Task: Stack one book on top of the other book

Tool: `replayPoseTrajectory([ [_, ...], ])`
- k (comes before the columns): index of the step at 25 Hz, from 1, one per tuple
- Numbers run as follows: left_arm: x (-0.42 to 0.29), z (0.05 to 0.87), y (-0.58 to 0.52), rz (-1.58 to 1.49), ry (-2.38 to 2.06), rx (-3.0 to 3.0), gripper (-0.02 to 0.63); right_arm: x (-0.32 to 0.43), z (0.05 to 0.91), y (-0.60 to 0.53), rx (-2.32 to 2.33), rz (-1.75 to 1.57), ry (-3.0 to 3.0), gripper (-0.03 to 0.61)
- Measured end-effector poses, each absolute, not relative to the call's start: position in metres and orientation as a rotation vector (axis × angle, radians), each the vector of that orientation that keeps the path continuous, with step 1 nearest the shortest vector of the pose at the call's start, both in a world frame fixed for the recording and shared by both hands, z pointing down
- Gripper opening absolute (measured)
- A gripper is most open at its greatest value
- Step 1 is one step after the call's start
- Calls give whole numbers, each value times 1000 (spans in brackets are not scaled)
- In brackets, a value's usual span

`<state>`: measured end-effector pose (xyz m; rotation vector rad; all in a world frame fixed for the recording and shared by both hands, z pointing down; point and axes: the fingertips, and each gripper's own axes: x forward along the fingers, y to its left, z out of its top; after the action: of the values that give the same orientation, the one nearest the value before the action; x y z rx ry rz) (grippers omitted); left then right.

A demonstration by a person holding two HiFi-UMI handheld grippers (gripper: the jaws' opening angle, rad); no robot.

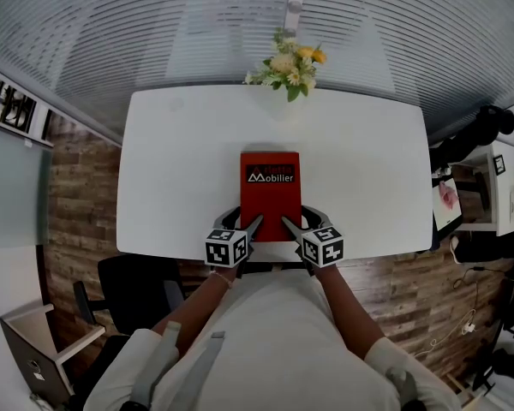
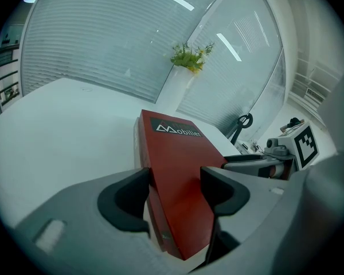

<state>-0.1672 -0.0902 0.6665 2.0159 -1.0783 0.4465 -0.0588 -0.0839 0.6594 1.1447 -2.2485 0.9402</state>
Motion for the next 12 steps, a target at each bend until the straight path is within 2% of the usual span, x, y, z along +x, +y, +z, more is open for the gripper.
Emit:
replayPoseTrajectory([
  [12,-165,677,-89,479,-1076,2022,283,-55,676,-82,1136,969,-2224,239],
])
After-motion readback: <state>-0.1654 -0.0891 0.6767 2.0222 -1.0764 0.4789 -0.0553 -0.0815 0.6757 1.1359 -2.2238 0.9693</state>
